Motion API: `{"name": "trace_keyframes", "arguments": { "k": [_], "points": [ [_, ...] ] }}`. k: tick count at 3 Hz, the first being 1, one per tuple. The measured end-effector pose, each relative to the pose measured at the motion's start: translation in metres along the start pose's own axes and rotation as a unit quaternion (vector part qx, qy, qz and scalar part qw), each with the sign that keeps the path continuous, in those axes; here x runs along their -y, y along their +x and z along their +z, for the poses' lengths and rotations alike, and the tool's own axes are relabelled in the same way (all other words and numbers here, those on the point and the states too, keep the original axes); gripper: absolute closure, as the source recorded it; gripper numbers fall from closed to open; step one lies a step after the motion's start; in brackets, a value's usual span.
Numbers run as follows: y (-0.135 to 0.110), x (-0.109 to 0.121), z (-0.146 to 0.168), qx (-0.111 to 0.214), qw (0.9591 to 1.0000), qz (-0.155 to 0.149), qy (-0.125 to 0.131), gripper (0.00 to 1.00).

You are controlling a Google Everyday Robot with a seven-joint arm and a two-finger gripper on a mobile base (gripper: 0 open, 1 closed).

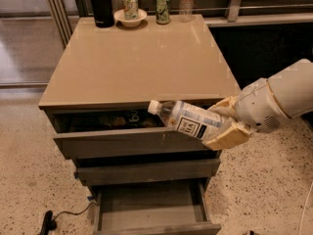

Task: Place blue plastic bottle into bottom drawer

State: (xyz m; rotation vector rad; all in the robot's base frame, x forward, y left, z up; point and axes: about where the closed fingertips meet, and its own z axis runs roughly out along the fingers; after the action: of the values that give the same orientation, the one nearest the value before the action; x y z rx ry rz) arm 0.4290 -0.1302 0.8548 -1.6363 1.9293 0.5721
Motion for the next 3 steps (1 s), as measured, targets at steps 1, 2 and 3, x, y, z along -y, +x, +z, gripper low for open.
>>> {"name": "trace_keyframes", "arguments": {
  "k": [1,2,3],
  "points": [
    [0.01,-0.014,0.038,0.016,0.9997,-0.014,-0.008,1.0],
    [0.022,-0.022,0.062,0.021,0.9994,-0.021,-0.016,1.0],
    [0.047,-0.023,0.099,0.024,0.999,-0.029,-0.022,1.0]
  ]
}}
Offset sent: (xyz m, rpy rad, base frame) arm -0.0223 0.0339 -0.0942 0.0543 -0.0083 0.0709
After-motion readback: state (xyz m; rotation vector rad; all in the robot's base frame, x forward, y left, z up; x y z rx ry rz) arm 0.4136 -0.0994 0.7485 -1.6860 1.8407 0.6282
